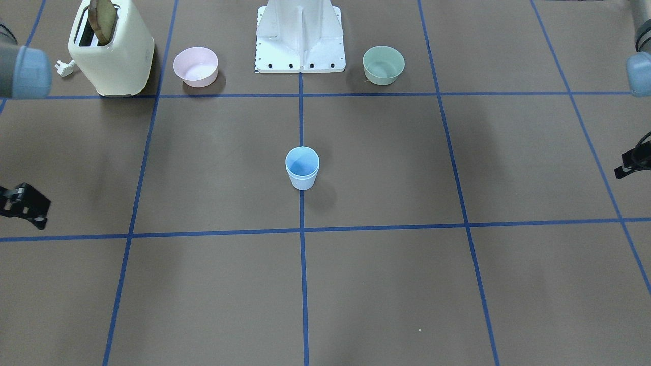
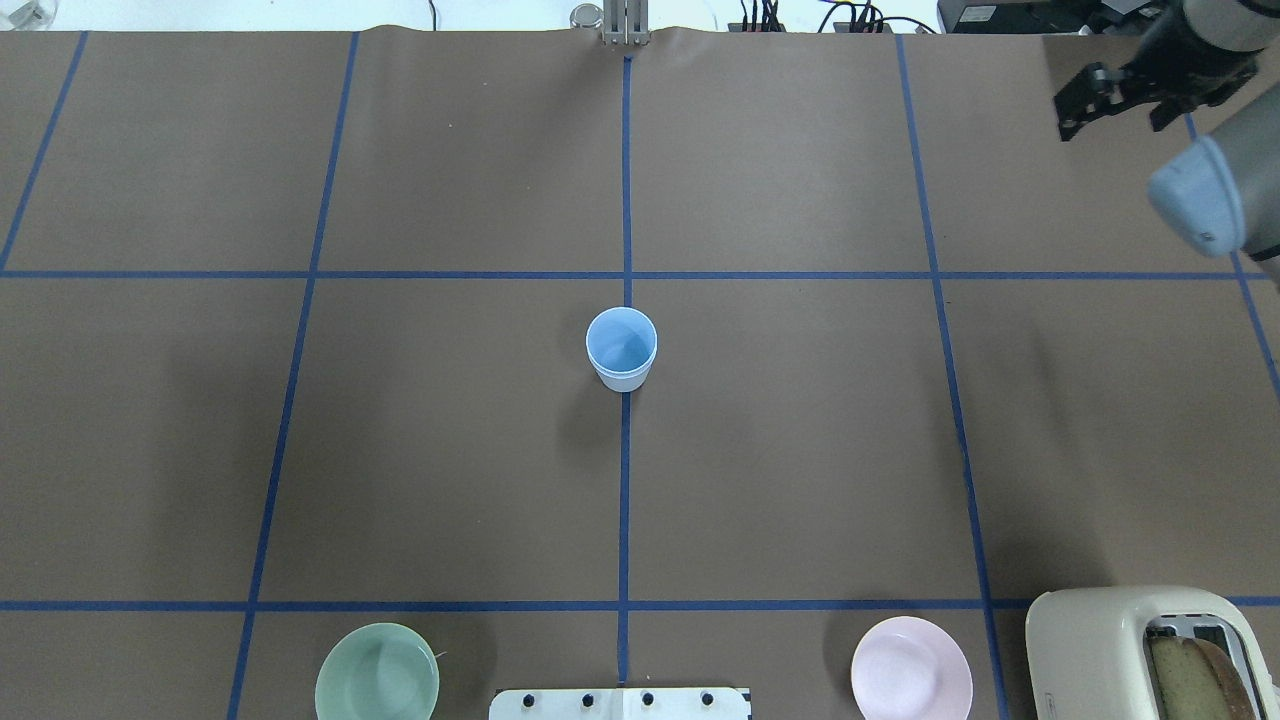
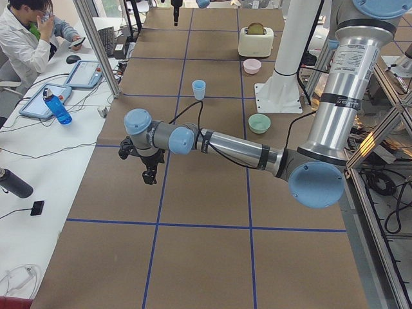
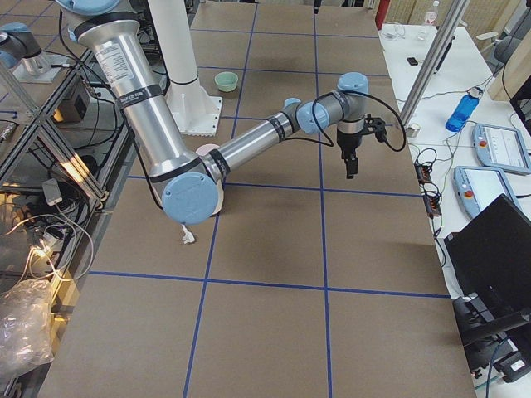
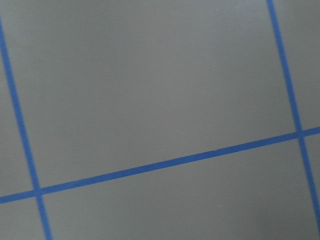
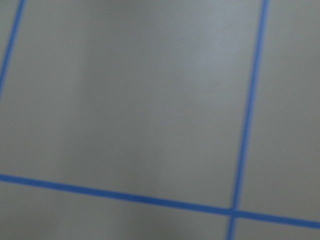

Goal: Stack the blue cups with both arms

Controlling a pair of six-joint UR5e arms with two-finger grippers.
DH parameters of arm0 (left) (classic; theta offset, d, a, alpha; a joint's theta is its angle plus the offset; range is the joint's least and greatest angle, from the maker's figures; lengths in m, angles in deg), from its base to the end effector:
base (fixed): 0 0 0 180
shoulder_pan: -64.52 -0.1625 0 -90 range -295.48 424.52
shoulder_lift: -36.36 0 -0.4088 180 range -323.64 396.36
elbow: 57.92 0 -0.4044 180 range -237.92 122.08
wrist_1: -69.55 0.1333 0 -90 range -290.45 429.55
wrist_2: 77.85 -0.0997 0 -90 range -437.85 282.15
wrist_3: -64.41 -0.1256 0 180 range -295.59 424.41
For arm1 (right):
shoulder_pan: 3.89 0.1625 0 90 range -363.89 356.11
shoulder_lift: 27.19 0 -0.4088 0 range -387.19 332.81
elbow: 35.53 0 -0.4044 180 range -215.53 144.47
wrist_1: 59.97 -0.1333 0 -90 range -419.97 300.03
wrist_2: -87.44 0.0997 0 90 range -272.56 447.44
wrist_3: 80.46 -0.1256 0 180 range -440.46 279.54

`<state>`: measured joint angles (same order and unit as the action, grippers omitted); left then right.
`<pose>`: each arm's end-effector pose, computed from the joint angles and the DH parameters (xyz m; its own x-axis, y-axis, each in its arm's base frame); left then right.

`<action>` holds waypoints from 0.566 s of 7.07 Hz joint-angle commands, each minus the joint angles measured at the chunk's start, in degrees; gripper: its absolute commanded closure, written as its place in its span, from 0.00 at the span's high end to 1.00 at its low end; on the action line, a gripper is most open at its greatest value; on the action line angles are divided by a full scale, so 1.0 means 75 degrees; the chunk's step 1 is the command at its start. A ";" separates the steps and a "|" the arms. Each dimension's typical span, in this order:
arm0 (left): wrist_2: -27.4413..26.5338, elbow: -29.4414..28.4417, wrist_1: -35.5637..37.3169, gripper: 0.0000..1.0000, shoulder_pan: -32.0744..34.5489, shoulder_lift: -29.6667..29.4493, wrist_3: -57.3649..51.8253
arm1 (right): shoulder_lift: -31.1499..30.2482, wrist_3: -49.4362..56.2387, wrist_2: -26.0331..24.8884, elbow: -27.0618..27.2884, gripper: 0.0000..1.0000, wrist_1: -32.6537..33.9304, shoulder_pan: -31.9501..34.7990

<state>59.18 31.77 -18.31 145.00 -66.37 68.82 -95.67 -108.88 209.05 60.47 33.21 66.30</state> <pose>0.0581 -0.5970 0.5407 0.6612 0.1662 -0.7316 -0.1122 0.9861 0.1226 -0.1546 -0.6283 0.4123 0.7872 -0.0246 0.6161 -0.0749 0.9880 0.1352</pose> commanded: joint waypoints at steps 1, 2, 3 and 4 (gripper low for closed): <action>0.0023 -0.0099 0.0627 1.00 0.0400 0.0278 -0.0467 | -0.1223 0.0748 0.0238 -0.0073 1.00 -0.0013 0.0973; 0.0011 -0.0100 0.0641 1.00 0.0564 0.0430 -0.0760 | -0.1612 0.1380 0.0377 -0.0085 1.00 0.0056 0.1348; -0.0012 -0.0076 0.0606 1.00 0.0693 0.0652 -0.0786 | -0.2080 0.1479 0.0877 -0.0108 1.00 0.0045 0.1595; -0.0001 -0.0076 0.0629 1.00 0.0694 0.0829 -0.1065 | -0.2514 0.1491 0.1033 -0.0109 1.00 -0.0013 0.1691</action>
<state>59.18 31.15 -13.77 149.66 -61.97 62.91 -110.15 -98.77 214.43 59.74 33.43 77.27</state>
